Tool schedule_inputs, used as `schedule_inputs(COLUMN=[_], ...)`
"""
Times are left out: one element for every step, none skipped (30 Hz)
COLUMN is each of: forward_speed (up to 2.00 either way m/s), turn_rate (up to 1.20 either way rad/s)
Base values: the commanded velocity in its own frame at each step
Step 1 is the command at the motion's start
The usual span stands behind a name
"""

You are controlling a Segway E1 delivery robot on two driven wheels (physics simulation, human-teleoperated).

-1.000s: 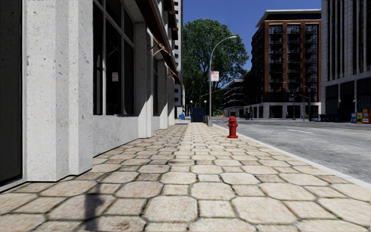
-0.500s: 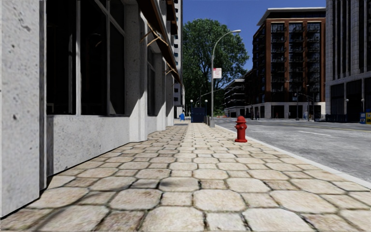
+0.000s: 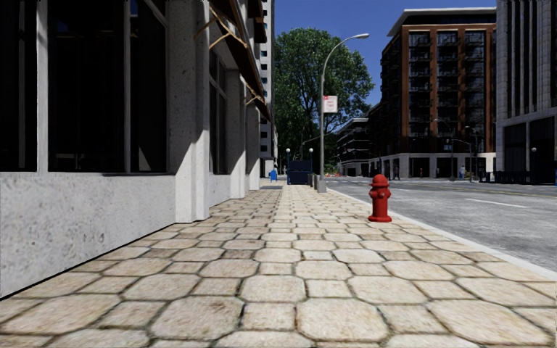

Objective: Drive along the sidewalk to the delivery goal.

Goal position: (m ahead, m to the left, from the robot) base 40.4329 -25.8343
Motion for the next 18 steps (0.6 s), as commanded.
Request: schedule_inputs(forward_speed=[2.0,2.0,2.0,2.0,2.0,2.0,2.0,2.0,2.0,2.0,2.0,2.0,2.0,2.0,2.0,2.0,2.0,2.0], turn_rate=[0.0,0.0,0.0,0.0,0.0,0.0,0.0,0.0,0.0,0.0,0.0,0.0,0.0,0.0,0.0,0.0,0.0,0.0])
